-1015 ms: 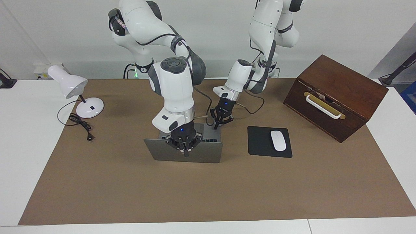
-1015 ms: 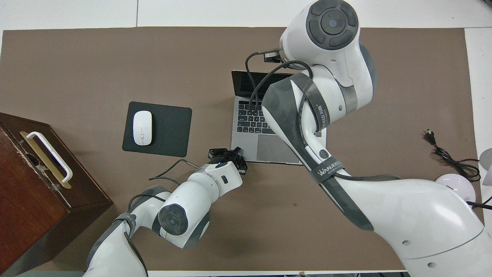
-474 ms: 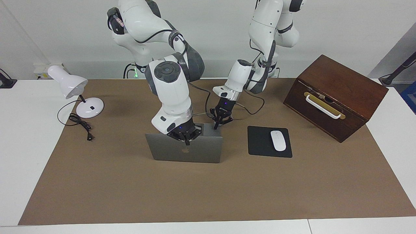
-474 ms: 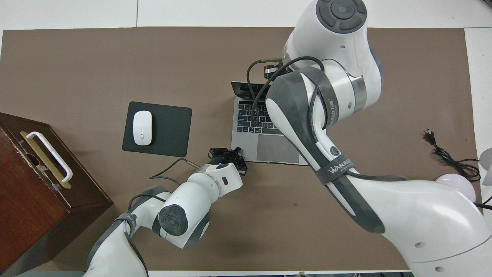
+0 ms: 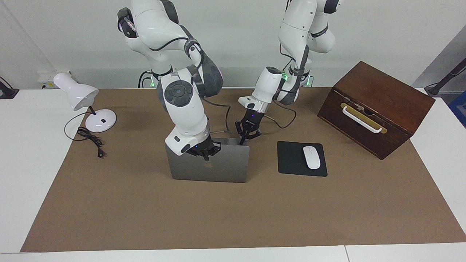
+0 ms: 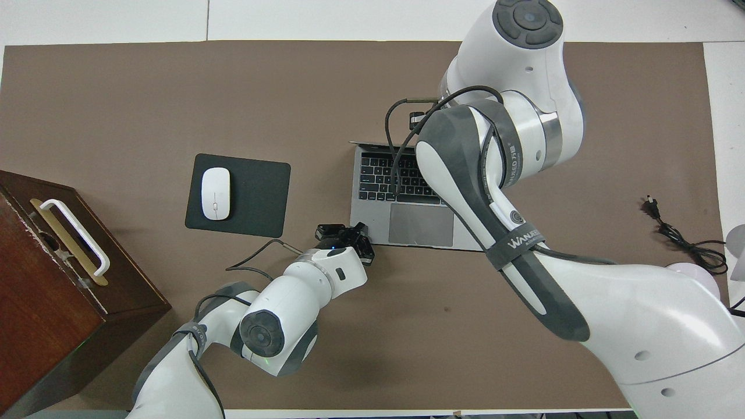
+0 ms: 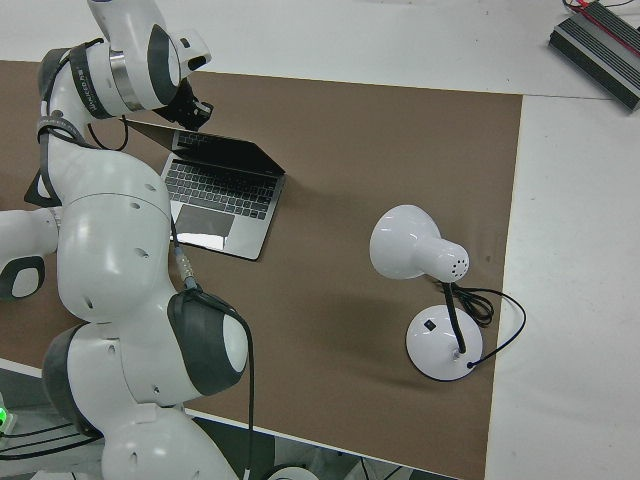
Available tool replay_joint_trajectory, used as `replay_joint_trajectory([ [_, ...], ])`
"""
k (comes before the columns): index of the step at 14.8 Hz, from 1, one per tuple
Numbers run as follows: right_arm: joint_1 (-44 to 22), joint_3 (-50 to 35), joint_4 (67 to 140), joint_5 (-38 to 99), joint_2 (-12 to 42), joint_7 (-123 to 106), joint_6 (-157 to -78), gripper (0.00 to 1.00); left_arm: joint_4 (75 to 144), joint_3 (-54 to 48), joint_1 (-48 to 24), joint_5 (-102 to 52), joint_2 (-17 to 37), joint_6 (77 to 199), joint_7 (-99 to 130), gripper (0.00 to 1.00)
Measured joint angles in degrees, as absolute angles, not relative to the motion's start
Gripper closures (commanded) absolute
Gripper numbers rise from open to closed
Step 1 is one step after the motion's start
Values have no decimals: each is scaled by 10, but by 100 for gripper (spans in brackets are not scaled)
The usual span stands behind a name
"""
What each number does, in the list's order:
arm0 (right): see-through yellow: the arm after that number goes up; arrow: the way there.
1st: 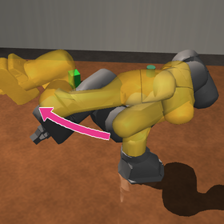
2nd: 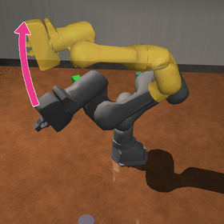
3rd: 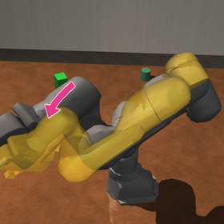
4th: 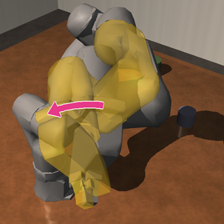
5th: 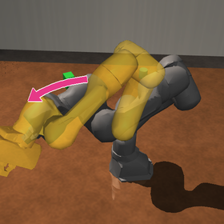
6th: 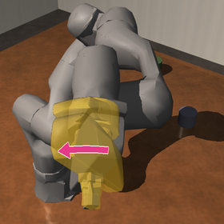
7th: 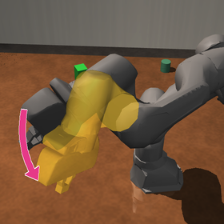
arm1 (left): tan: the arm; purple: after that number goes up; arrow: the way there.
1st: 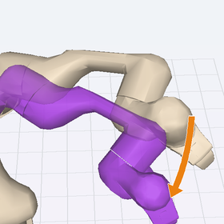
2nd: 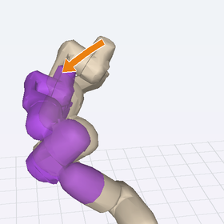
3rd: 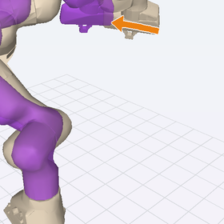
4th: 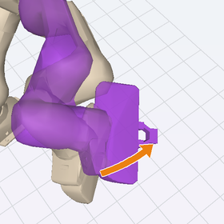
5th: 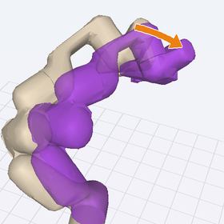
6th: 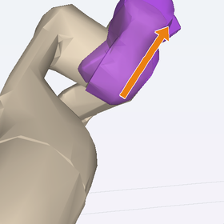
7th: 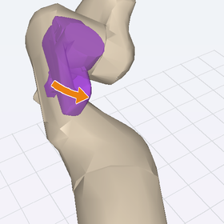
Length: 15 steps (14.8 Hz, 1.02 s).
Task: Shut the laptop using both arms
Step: 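Push the laptop lid down toward the keyboard with the right gripper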
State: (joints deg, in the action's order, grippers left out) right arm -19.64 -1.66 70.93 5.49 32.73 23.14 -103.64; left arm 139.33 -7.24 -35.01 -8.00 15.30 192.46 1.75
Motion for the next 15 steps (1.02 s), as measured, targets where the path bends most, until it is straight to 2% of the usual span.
replay_joint_trajectory([
  [6,-196,-17,741,55,327,231,-1046,100,1393,-72,-350,-80,153,1926,16,100],
  [15,-197,-17,813,55,328,231,-1135,100,1394,-73,-350,-80,154,1927,3,100],
])
